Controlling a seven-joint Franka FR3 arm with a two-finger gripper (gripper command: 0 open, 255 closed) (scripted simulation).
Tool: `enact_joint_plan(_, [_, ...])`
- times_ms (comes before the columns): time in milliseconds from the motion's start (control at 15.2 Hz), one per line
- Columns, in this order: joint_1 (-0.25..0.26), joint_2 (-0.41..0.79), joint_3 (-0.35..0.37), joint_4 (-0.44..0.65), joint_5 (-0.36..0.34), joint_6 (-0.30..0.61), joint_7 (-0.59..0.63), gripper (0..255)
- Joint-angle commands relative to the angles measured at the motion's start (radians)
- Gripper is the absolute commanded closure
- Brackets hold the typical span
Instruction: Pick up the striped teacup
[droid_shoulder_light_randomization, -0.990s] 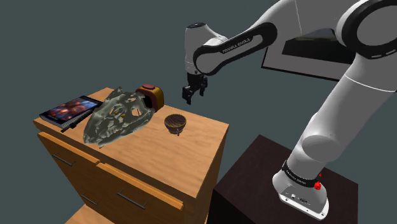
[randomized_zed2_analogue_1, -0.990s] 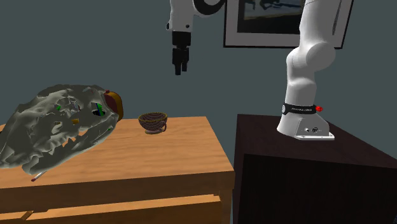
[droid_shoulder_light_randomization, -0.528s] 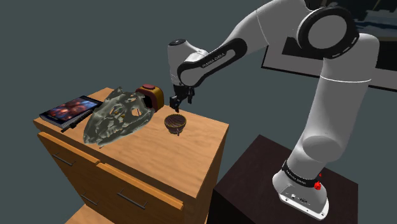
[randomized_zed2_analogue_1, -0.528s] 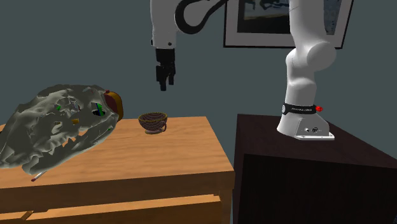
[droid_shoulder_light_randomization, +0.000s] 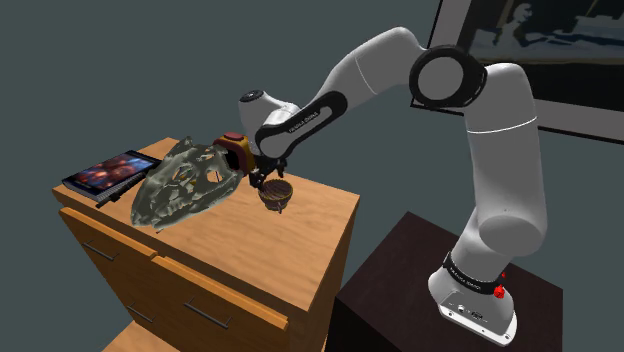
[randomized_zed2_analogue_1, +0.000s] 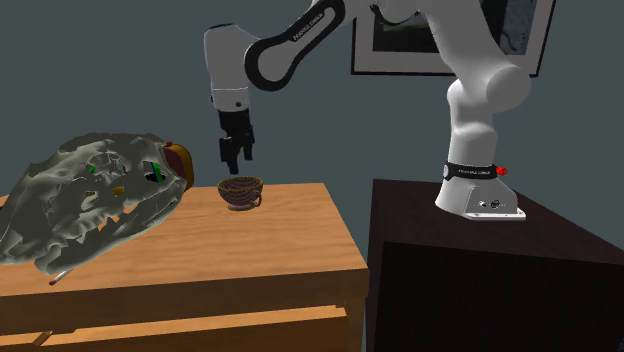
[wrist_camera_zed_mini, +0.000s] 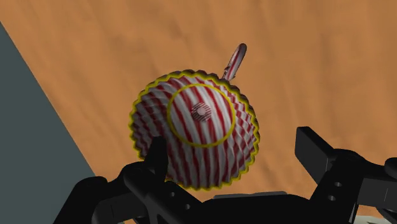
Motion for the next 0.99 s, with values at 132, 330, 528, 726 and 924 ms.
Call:
enact_joint_plan(132, [0.044,0.185,-0.02,0.2,-0.029,-0.038,0.013,0])
enact_joint_plan(330, [0.047,0.209,-0.025,0.198,-0.036,-0.013,0.022,0])
enact_joint_plan(528, [0.05,0.235,-0.031,0.199,-0.044,0.011,0.03,0])
enact_joint_plan(726, [0.051,0.249,-0.034,0.201,-0.048,0.023,0.034,0])
enact_joint_plan(924, [0.052,0.248,-0.034,0.199,-0.048,0.024,0.035,255])
